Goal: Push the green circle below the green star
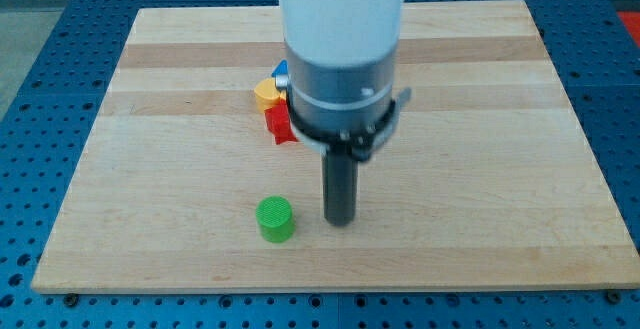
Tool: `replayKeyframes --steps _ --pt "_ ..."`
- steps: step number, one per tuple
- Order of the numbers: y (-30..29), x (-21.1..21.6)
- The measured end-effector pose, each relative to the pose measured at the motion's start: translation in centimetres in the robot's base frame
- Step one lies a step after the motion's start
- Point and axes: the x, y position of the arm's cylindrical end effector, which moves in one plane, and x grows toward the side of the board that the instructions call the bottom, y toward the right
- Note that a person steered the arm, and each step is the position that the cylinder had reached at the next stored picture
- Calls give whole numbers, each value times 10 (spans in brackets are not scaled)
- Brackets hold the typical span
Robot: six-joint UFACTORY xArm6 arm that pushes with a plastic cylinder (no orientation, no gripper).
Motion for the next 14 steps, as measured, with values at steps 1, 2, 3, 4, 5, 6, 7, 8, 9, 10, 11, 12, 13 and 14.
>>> replayKeyframes --steps 1,2,3,4,5,6,7,8,9,10,11,12,13,14 --pt "-11 39" --pt "-52 47" --pt "-75 45" --pt "-76 34" --pt "-76 14" --pt "-79 -8" --pt "-80 -26" --pt "-80 -45" --pt "-80 -61" --pt "-80 -71" --pt "-76 -77" --pt "-68 -83" --pt "-57 -84" --pt "-39 -84"
